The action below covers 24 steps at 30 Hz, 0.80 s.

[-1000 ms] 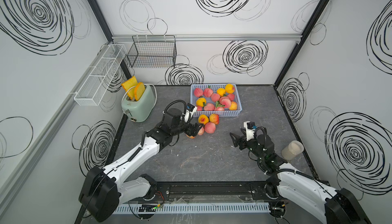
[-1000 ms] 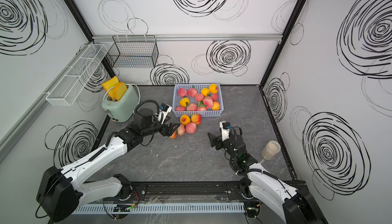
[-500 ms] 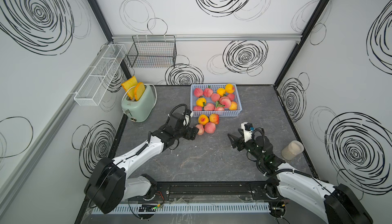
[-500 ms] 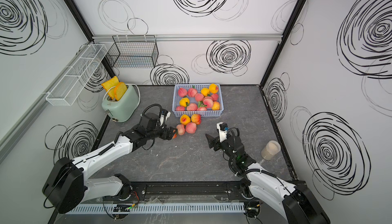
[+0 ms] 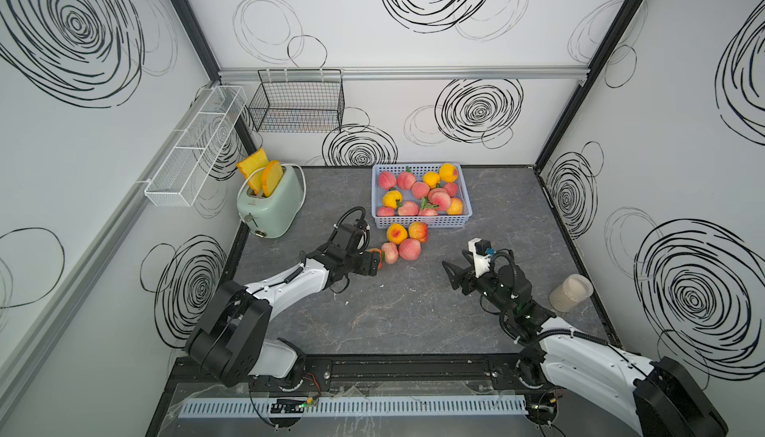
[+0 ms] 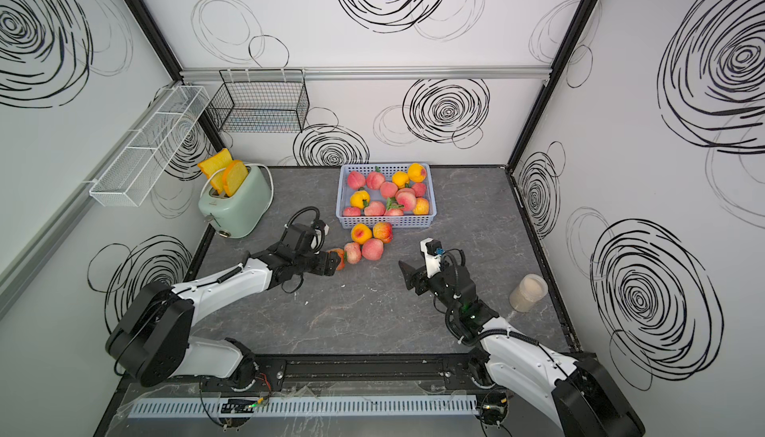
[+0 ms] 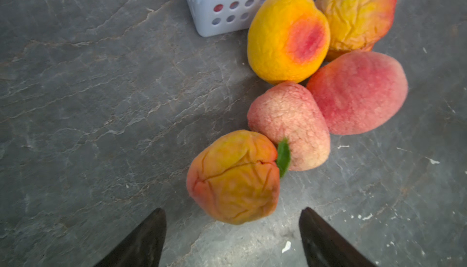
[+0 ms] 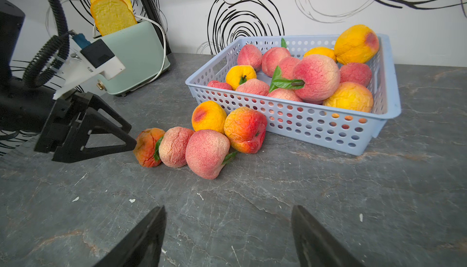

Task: Put the peaches into the basket
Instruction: Pick up the peach from the center of the board.

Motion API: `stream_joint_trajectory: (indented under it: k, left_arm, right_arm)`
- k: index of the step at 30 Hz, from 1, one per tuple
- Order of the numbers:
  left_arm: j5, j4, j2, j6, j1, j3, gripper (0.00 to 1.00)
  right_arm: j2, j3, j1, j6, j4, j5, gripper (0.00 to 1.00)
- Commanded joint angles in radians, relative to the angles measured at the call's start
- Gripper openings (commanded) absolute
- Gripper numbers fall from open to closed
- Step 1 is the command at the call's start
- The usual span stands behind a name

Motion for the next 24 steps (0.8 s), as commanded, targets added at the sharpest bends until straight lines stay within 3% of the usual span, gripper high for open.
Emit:
stream_joint_trajectory:
  k: [1,10,24]
  left_arm:
    - [0.009,0.063,0.020,-0.035,0.010,0.022,0.87]
    - [0.038,0.113,0.084,-0.057,0.024,0.047,0.89]
    - [0.035,0.197,0.147,-0.102,0.030,0.029,0.80]
  right_arm:
    - [-0.001,0.026,0.007,-0.017,0.030,0.012,0.80]
    - [0.003,0.029,0.010,-0.021,0.027,0.012,0.80]
    - [0.000,0.029,0.011,-0.022,0.026,0.015,0.80]
